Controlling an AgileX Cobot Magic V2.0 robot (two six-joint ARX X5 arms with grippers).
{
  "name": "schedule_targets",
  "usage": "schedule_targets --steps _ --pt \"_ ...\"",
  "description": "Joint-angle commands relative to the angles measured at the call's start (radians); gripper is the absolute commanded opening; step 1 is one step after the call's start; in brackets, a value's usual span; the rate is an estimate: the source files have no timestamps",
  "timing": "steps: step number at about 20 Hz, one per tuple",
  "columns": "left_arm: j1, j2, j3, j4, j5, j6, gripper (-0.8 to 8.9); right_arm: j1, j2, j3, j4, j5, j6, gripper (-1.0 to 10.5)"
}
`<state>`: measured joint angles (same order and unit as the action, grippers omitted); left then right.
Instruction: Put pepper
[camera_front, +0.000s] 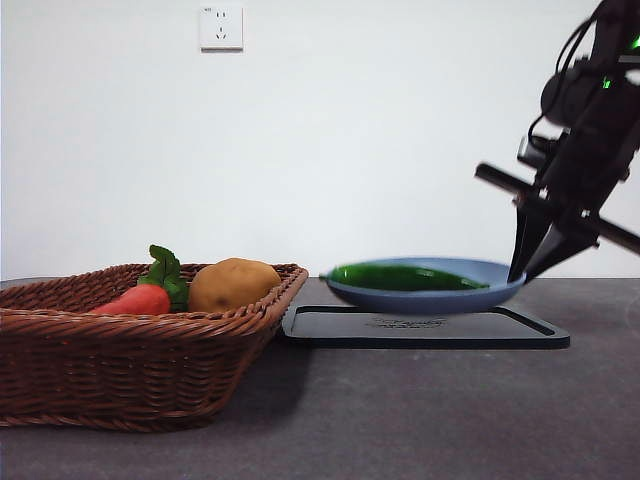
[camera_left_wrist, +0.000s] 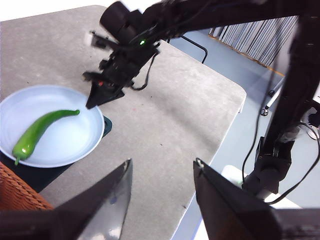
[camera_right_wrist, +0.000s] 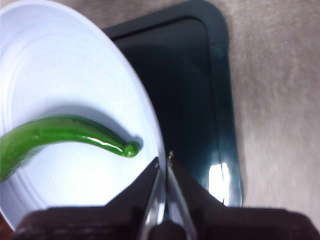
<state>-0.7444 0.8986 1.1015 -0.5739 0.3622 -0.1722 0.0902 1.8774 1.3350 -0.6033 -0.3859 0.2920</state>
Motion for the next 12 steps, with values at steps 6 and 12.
schedule_targets --steps 6,12 --pt "-0.007 0.001 0.021 0.004 0.005 0.010 2.19 0.000 0.088 0.026 0.046 -0.007 0.002 0.0" --pt "-0.007 0.001 0.020 0.003 0.005 0.011 2.19 0.000 0.088 0.026 0.047 -0.007 -0.013 1.3"
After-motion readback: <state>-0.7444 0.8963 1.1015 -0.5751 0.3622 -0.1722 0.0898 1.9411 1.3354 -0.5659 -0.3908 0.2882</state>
